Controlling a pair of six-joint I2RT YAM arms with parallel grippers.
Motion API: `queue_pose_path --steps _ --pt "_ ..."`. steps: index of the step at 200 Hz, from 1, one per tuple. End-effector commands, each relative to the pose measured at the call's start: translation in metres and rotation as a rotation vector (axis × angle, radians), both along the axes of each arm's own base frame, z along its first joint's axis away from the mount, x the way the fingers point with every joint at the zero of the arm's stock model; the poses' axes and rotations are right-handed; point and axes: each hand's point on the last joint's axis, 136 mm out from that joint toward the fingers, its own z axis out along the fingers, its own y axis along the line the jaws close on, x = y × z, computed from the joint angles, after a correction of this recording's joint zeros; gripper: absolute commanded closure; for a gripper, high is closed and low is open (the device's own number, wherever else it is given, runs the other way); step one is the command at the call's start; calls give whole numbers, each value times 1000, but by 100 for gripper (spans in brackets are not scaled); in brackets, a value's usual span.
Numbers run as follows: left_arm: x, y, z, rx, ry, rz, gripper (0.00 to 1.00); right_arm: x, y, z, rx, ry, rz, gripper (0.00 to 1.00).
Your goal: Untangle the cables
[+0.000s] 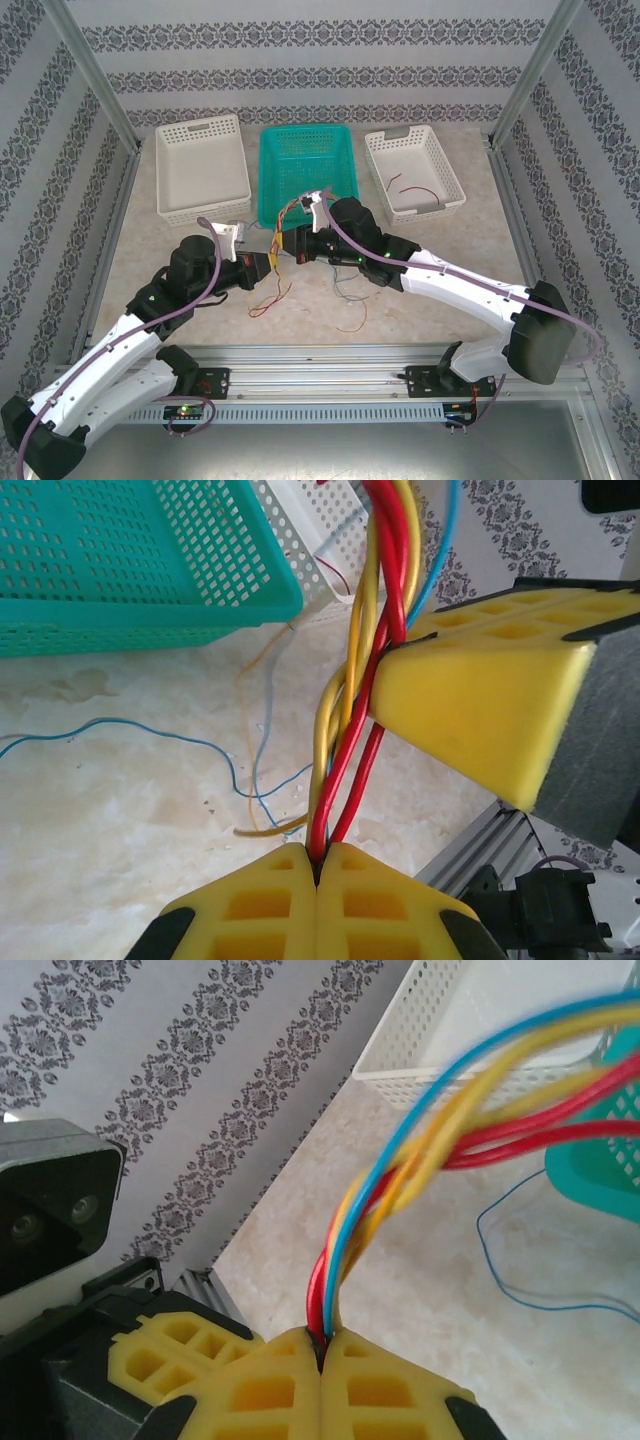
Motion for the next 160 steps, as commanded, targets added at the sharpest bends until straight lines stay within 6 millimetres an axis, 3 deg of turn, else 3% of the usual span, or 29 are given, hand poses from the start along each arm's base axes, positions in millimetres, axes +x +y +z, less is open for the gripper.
queue_pose_path --steps 1,80,129,160 --pt "1 2 14 -29 -39 26 100 1 -7 9 8 -43 -18 100" --pt "-2 46 33 105 -114 175 100 4 -75 14 -161 -135 -135 100" --pt "-5 91 42 336 -131 273 100 21 -173 25 -176 -114 -402 100" --pt "-6 111 45 457 -144 305 100 24 -217 34 -150 -100 -513 100"
